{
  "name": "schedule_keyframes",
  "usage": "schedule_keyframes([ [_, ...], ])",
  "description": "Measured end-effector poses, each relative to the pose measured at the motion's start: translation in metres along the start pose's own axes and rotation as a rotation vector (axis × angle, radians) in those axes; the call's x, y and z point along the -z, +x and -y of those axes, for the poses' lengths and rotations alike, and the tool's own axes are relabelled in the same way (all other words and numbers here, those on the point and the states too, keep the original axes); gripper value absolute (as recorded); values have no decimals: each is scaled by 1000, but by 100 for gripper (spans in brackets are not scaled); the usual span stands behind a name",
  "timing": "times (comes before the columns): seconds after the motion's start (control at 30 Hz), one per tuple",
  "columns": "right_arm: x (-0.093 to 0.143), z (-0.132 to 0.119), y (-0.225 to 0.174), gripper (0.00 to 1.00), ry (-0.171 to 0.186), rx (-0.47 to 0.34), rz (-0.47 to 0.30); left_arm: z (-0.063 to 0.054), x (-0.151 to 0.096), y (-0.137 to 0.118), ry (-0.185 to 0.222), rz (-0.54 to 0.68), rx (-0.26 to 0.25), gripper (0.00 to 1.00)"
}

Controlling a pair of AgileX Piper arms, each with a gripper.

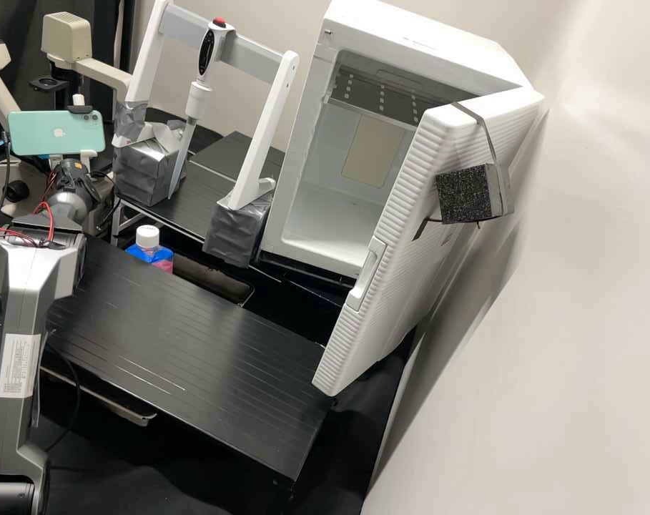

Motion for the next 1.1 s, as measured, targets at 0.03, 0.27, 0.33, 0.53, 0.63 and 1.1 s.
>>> schedule_keyframes([
  [0.03,0,0,0,0,0,0,0,0,0,0,0,0,0,100],
  [0.27,0,0,0,100,0,0,0,0,0,0,0,0,0,100],
  [0.33,0,0,0,100,0,0,0,0,0,0,0,0,0,100],
  [0.53,-1,0,0,100,0,-1,2,0,0,0,0,0,0,100],
  [0.63,-1,-1,0,100,0,-2,3,0,0,0,0,0,0,100],
  [1.1,-13,-10,-30,100,22,9,3,0,0,0,0,0,0,100],
])
